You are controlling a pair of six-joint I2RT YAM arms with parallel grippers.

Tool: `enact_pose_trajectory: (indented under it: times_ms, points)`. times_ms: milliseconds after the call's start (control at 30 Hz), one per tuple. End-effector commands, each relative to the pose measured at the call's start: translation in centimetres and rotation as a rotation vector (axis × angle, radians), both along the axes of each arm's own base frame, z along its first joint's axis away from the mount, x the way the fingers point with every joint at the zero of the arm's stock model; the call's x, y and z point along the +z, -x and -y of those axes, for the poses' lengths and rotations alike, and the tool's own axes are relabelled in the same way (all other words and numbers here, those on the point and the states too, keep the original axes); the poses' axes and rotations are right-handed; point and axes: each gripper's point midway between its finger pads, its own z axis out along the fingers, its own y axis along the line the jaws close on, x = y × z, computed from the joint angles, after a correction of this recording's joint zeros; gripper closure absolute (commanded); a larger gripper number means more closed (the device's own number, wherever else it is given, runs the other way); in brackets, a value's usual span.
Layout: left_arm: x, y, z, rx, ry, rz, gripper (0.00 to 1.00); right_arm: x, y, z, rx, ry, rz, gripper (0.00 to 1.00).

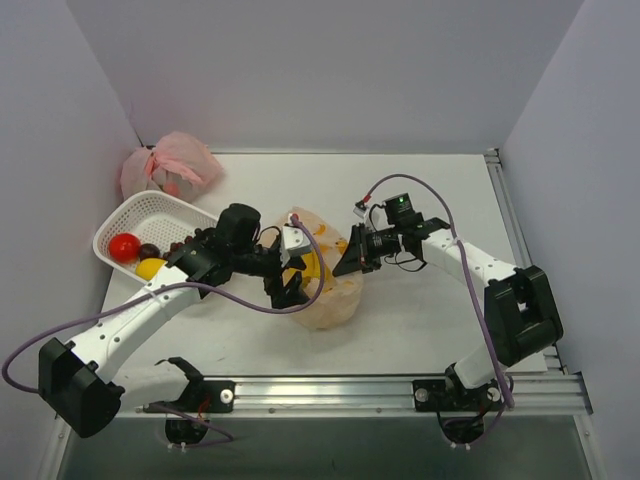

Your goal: Place the fake fruits into the plastic bag and tie a complex knot

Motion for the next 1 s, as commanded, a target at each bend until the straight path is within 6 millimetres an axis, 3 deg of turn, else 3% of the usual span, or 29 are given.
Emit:
enact_pose_trajectory:
  times_ms: [0, 67, 100, 133, 200, 233, 333, 400, 500, 533, 567, 600, 633, 733, 800, 933, 967]
  points:
    - [3.2, -0.5, 3.0, -0.044, 0.124, 0.042, 0.03, 0.6, 0.3, 0.1, 0.015, 0.028, 0.039, 1.0]
    - [3.3, 0.9, 4.2, -0.124, 0.14, 0.014, 0.08, 0.7, 0.2, 0.1, 0.014, 0.033, 0.033, 1.0]
    - [3.5, 1.8, 4.5, -0.169, 0.146, 0.003, 0.15, 0.6, 0.0, 0.2, 0.008, 0.036, 0.029, 1.0]
    - [2.9, 3.2, 4.7, -0.229, 0.129, -0.027, 0.32, 0.8, -0.1, 0.1, 0.007, 0.035, 0.034, 1.0]
    - [2.0, 6.3, 5.0, -0.331, 0.102, -0.063, 0.5, 1.0, -0.3, 0.2, 0.001, 0.039, 0.04, 1.0]
    - [1.4, 7.6, 4.6, -0.369, 0.078, -0.08, 0.64, 1.1, -0.6, 0.3, -0.006, 0.039, 0.04, 1.0]
    - [-0.7, 11.2, 3.3, -0.478, 0.029, -0.118, 0.82, 1.5, -1.3, 0.5, -0.028, 0.038, 0.045, 1.0]
    - [-2.3, 13.6, 2.0, -0.544, -0.037, -0.148, 0.82, 1.6, -1.6, 0.6, -0.036, 0.039, 0.046, 1.0]
    - [-4.8, 14.9, 0.4, -0.614, -0.125, -0.11, 0.82, 2.0, -1.9, 0.6, -0.041, 0.032, 0.047, 1.0]
    - [-5.2, 15.0, 0.2, -0.638, -0.135, -0.085, 0.74, 2.0, -1.8, 0.6, -0.036, 0.029, 0.046, 1.0]
    - [-5.2, 14.8, 0.2, -0.632, -0.146, -0.069, 0.61, 2.0, -1.7, 0.6, -0.035, 0.029, 0.043, 1.0]
    - [-5.2, 14.1, 0.1, -0.609, -0.169, -0.043, 0.39, 1.9, -1.6, 0.6, -0.031, 0.03, 0.046, 1.0]
    - [-4.8, 13.5, 0.2, -0.586, -0.174, -0.022, 0.31, 1.8, -1.5, 0.7, -0.028, 0.032, 0.049, 1.0]
    - [-1.2, 12.0, 0.4, -0.511, -0.105, 0.032, 0.22, 1.5, -1.0, 1.0, -0.018, 0.045, 0.061, 1.0]
    - [2.0, 9.6, 0.0, -0.418, -0.026, 0.076, 0.18, 1.4, -0.7, 1.3, -0.016, 0.062, 0.078, 1.0]
    - [8.3, 5.0, -2.8, -0.158, 0.105, 0.087, 0.19, 1.2, -0.1, 1.9, -0.001, 0.098, 0.127, 1.0]
    - [9.4, 3.2, -4.5, -0.063, 0.15, 0.068, 0.19, 1.3, 0.0, 2.0, 0.002, 0.102, 0.136, 1.0]
